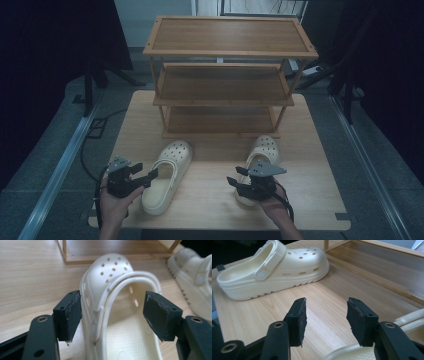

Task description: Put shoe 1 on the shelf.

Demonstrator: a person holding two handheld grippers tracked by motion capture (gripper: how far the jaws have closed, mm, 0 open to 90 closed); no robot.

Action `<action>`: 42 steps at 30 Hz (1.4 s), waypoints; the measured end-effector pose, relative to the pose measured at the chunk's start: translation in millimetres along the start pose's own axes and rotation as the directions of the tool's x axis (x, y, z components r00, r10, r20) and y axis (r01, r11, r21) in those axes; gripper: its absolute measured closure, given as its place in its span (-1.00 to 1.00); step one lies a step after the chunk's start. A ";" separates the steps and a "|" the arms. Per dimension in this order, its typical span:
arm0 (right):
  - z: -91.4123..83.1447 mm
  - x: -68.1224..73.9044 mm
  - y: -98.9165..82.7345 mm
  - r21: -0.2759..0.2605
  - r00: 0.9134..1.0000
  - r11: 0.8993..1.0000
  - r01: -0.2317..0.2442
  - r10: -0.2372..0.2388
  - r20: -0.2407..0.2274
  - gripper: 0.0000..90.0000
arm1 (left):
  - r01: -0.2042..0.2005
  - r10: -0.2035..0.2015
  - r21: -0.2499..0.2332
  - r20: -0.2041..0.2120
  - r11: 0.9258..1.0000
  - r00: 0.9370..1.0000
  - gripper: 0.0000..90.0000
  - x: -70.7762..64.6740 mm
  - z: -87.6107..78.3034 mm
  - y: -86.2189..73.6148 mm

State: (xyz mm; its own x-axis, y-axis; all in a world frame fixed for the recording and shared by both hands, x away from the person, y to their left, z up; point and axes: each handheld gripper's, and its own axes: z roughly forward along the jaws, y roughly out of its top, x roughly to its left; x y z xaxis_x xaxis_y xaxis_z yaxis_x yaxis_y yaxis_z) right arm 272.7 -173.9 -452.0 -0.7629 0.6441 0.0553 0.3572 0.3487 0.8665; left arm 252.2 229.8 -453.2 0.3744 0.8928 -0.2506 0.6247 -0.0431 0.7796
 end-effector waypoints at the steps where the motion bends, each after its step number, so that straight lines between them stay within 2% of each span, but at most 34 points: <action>1: 0.2 -0.8 0.5 -0.003 1.000 1.000 -0.004 0.004 0.001 0.11 | 0.001 -0.001 0.010 -0.005 1.000 1.000 -0.30 0.2 2.4 -1.7; 3: 1.3 -1.0 1.0 -0.001 1.000 1.000 0.000 0.000 0.000 0.09 | 0.001 0.000 0.024 -0.020 1.000 1.000 -0.28 0.3 7.2 -4.6; 4: 3.5 -0.6 0.7 0.008 1.000 1.000 0.008 -0.008 0.001 0.08 | -0.003 0.004 0.033 -0.046 0.999 0.999 -0.26 -0.7 12.7 -7.2; 5: 3.5 -0.6 0.7 0.008 1.000 1.000 0.008 -0.008 0.001 0.08 | -0.003 0.004 0.033 -0.046 0.999 0.999 -0.24 -0.7 12.7 -7.2; 6: 5.7 -0.4 0.1 0.010 1.000 1.000 0.010 -0.010 -0.004 0.08 | -0.010 0.013 0.038 -0.069 0.999 0.998 -0.20 -1.5 19.4 -8.8; 7: 5.7 -0.4 0.1 0.010 1.000 1.000 0.010 -0.010 -0.004 0.08 | -0.010 0.013 0.038 -0.069 0.999 0.998 -0.16 -1.5 19.4 -8.8; 8: 7.4 -0.7 -0.6 0.016 1.000 1.000 0.010 -0.010 -0.006 0.08 | -0.022 0.025 0.032 -0.103 0.999 0.994 -0.09 -1.8 27.6 -8.4; 11: 8.9 -1.2 -1.6 0.022 1.000 1.000 0.011 -0.011 -0.007 0.08 | -0.034 0.038 0.037 -0.116 0.999 0.992 0.01 -2.0 36.6 -7.5; 13: 11.6 -1.8 -3.5 0.031 1.000 0.999 0.010 -0.010 -0.003 0.08 | -0.041 0.046 0.047 -0.115 0.998 0.992 0.19 -2.3 43.0 -8.4; 14: 12.5 -2.0 -4.2 0.036 1.000 0.999 0.009 -0.009 -0.002 0.08 | -0.049 0.056 0.056 -0.126 0.997 0.990 0.19 -3.1 46.5 -10.0; 15: 14.1 -1.9 -5.2 0.042 1.000 0.999 0.009 -0.009 0.000 0.08 | -0.057 0.066 0.068 -0.136 0.996 0.989 0.35 -3.8 48.7 -11.4; 16: 16.1 -1.3 -6.0 0.050 1.000 0.999 0.008 -0.008 0.000 0.07 | -0.087 0.099 0.073 -0.174 0.994 0.980 0.57 -5.6 48.9 -12.2; 17: 17.2 -0.8 -6.3 0.054 1.000 0.999 0.010 -0.010 -0.004 0.07 | -0.087 0.099 0.073 -0.174 0.994 0.980 0.62 -5.6 48.9 -12.2; 18: 18.6 0.0 -6.6 0.057 1.000 0.998 0.012 -0.012 -0.009 0.07 | -0.095 0.110 0.086 -0.188 0.992 0.976 0.65 -6.8 48.6 -10.9; 21: 20.4 1.5 -7.3 0.065 1.000 0.998 0.012 -0.011 -0.017 0.07 | -0.093 0.109 0.087 -0.197 0.992 0.974 0.66 -7.9 49.0 -10.8; 27: 21.8 2.2 -8.2 0.067 1.000 0.998 0.014 -0.013 -0.017 0.07 | -0.078 0.092 0.080 -0.197 0.994 0.976 0.67 -7.4 48.2 -10.4; 33: 19.4 -0.4 -7.6 0.059 1.000 0.998 0.002 0.000 -0.019 0.07 | -0.066 0.076 0.063 -0.173 0.996 0.982 0.67 -4.5 44.9 -9.1; 39: 16.6 -2.0 -6.0 0.047 0.999 0.999 -0.016 0.017 -0.034 0.07 | -0.063 0.067 0.026 -0.170 0.998 0.983 0.67 -2.6 35.3 -4.9; 42: 16.1 -3.5 -6.2 0.044 0.999 0.999 -0.026 0.027 -0.027 0.07 | -0.058 0.059 0.013 -0.163 0.998 0.985 0.67 -1.5 30.5 -2.8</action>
State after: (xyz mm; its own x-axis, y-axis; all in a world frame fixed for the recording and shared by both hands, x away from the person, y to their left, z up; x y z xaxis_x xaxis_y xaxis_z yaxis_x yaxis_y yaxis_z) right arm 281.8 -167.3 -465.5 -0.7673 0.6346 0.0925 0.4005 0.3615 0.8420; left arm 270.8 214.8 -472.5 0.2939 0.9498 -0.1069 0.6109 -0.1007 0.7853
